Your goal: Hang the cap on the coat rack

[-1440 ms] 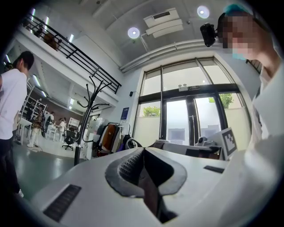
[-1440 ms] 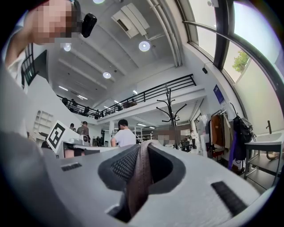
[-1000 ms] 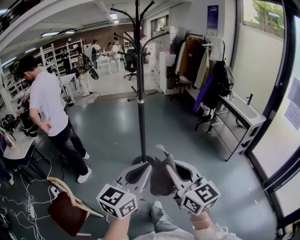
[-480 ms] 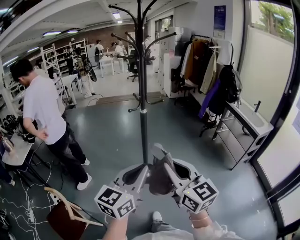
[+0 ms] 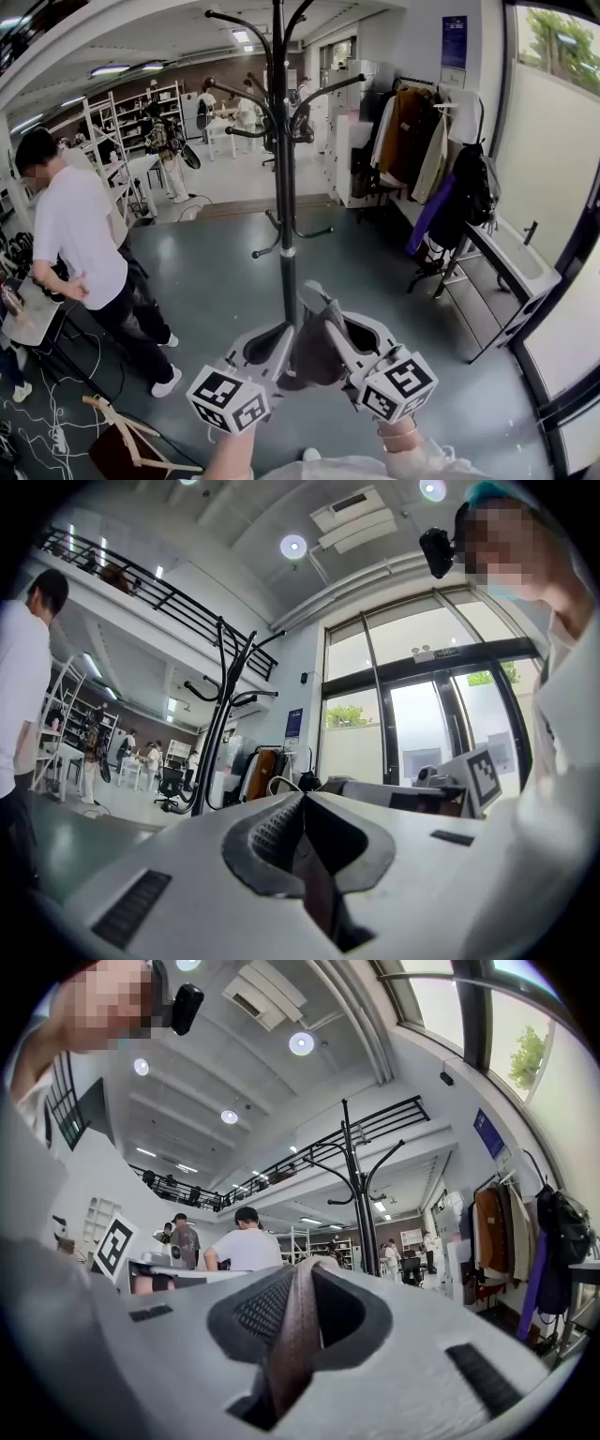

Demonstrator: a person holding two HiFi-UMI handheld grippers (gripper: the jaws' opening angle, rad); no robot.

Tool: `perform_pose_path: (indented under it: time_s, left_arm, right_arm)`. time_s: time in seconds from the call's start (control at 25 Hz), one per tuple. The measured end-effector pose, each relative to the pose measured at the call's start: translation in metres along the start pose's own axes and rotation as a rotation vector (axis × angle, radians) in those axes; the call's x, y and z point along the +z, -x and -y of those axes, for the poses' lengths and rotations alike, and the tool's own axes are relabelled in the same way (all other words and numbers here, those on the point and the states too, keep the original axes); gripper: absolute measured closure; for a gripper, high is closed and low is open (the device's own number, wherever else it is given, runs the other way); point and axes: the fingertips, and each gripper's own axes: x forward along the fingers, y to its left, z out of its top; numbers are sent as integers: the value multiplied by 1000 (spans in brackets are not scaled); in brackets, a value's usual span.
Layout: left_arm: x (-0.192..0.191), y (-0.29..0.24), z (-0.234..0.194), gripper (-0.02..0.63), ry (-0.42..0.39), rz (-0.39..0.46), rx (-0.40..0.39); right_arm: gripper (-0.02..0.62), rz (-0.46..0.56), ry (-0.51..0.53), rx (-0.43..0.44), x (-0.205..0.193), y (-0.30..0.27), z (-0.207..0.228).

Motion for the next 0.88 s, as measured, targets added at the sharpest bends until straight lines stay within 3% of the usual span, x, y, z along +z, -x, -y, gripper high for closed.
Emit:
perform_pose_path:
  time_s: [0.48,0.88]
  left_arm:
    - [-20,-77,-49,589,32,-24,24]
    - [-31,-88,-74,591,51,-60,22]
  right_arm:
    - [551,-9,-2,21,-16,-50,73]
    - [551,-32,-25,9,-35,-71,83]
